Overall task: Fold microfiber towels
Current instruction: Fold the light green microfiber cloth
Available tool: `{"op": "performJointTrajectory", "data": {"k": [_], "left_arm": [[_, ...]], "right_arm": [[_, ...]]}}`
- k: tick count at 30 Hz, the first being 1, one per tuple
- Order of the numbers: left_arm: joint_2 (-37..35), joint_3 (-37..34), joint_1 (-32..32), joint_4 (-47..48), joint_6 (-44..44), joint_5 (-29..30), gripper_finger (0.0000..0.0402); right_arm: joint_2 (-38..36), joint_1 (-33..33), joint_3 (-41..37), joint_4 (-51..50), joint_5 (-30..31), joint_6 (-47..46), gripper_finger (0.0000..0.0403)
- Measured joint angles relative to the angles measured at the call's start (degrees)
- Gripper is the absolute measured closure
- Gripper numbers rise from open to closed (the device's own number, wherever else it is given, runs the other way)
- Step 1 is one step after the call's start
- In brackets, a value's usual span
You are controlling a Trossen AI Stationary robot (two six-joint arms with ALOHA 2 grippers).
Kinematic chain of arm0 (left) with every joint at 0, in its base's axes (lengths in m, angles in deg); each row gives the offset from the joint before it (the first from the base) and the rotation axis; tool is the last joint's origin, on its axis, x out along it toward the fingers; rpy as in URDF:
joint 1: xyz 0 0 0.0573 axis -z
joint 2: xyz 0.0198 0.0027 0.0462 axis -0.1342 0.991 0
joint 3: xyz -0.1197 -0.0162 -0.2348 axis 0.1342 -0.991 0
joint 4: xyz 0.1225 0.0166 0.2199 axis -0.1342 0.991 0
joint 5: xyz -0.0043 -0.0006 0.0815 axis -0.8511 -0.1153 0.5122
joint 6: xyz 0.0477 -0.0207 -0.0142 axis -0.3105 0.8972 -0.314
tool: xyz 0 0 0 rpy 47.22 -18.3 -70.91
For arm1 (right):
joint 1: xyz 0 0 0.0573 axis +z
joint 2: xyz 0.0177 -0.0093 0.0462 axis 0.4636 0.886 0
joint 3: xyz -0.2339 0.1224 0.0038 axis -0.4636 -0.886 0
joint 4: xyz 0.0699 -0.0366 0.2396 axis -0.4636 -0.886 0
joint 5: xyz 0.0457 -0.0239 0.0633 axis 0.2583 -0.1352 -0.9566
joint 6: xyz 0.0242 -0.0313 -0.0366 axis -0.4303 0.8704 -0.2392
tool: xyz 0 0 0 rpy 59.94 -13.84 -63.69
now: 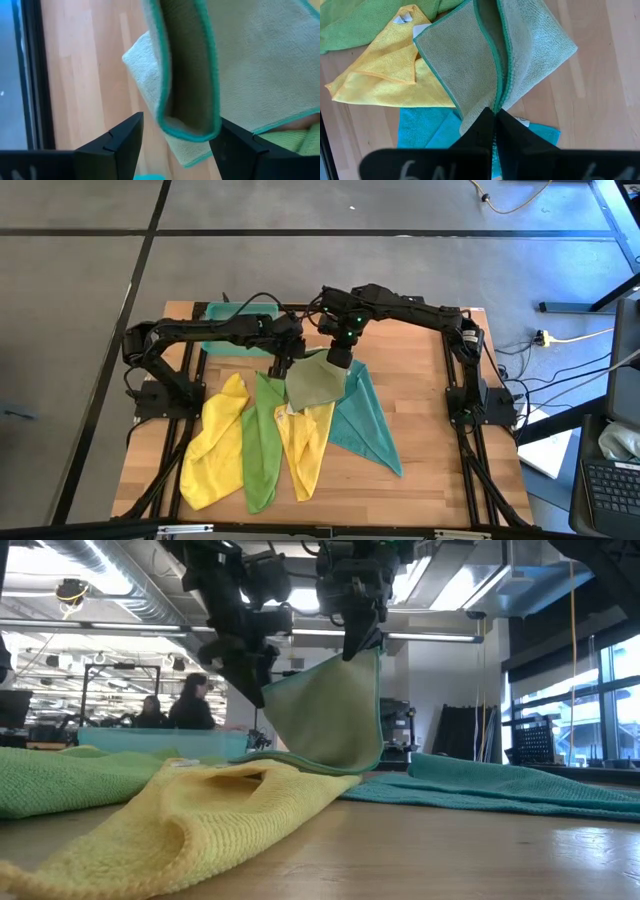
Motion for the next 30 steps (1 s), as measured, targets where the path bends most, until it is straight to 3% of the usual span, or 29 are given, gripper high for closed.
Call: {"op": "performJointTrajectory", "data": {"k": [6, 14, 21, 30], "left_arm": [[-0.52, 0.06, 0.19, -0.19, 0.11, 0.02, 0.0214], [-0.50, 0.07, 0.57, -0.61, 5.16, -5.17, 0.0238], [-0.76, 0.07, 0.69, -1.21, 5.68, -4.97, 0.0240], [-0.79, 0.07, 0.68, -1.00, 2.66, -0.48, 0.0260]], "right_arm": [[0.00, 0.00, 0.00, 0.00, 0.02, 0.00, 0.0391], [0.00, 0.00, 0.00, 0.00, 0.02, 0.04, 0.0391], [0.00, 0.00, 0.00, 0.02, 0.03, 0.19, 0.0391], [0.00, 0.00, 0.00, -0.95, 0.04, 0.04, 0.0391]]}}
